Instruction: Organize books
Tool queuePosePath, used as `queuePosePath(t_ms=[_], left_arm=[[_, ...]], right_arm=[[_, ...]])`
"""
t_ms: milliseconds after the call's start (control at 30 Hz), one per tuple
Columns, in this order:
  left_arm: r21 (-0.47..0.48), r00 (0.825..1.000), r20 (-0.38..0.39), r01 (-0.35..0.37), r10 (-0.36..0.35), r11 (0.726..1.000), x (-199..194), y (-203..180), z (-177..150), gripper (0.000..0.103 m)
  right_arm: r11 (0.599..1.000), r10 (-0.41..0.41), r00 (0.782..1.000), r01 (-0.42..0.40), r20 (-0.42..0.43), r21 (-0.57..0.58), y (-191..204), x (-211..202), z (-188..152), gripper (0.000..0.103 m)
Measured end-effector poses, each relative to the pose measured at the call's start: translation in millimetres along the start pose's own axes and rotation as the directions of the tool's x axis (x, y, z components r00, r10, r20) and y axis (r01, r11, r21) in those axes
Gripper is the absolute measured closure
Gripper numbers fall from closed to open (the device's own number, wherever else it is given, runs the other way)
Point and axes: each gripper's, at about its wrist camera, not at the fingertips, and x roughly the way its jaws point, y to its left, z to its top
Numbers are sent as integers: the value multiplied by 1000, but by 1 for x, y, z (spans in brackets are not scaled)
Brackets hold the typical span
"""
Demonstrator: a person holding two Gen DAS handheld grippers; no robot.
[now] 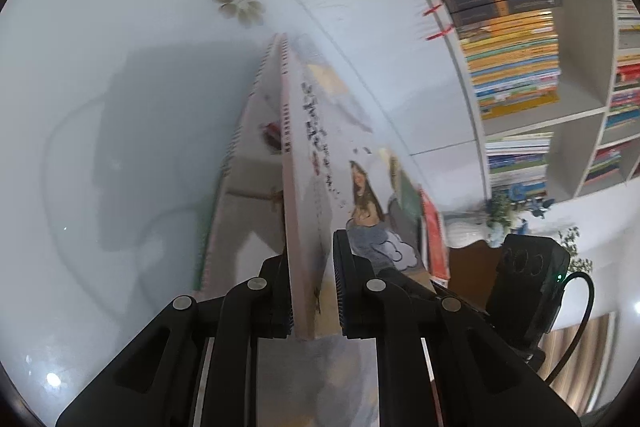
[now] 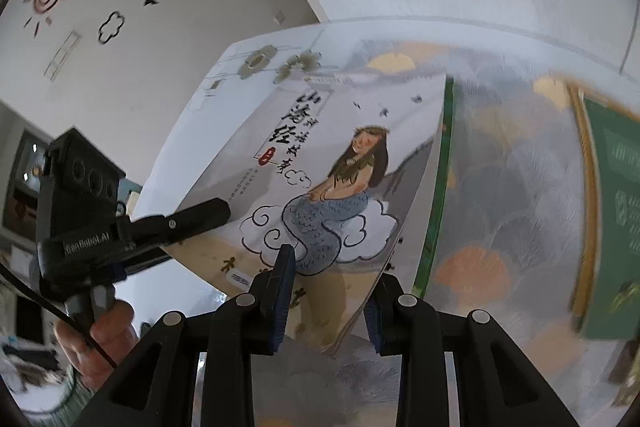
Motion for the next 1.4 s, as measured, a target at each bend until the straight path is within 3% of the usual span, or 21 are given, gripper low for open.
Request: queuePosePath(t_ms=[167,300,433,600,733,900,1067,1167,1233,1400], left_arm=[[-14,999,14,-34,34,999,-4,4,-2,92],[-10,993,40,-112,112,994,-10,5,-4,92],[-10,975,78,-208,208,978,-25,5,-12,92],[-1,969,99,-226,225,974,-47,-1,-30,92],[27,975,89,-206,203,978,-47,-19,-46,92],[172,978,42,-211,206,962,-17,-76,-69,89],[387,968,-10,-229,253,893,30,-154,-108,89],[472,964,-37,-216,264,855,56,-197,-138,88],[496,964,-55,-201,262,845,71,-222,-157,78],[504,969,-74,-168,236,847,103,-278,-202,77]], right_arm=[[998,4,1000,-4,-2,61,-7,6,-5,73],[997,-20,1000,21,-11,78,-8,9,-7,73],[996,-26,998,30,-50,88,-11,18,-11,73],[992,6,999,1,-52,128,-23,8,-26,73],[987,21,1000,-17,-21,163,-38,-20,-48,73],[975,-4,999,-4,37,223,-69,-72,-88,71],[947,-36,994,1,103,321,-113,-126,-128,70],[935,-60,988,4,145,355,-139,-161,-149,64],[930,-73,981,2,179,368,-157,-186,-162,48],[932,-101,966,8,238,363,-208,-253,-188,47]])
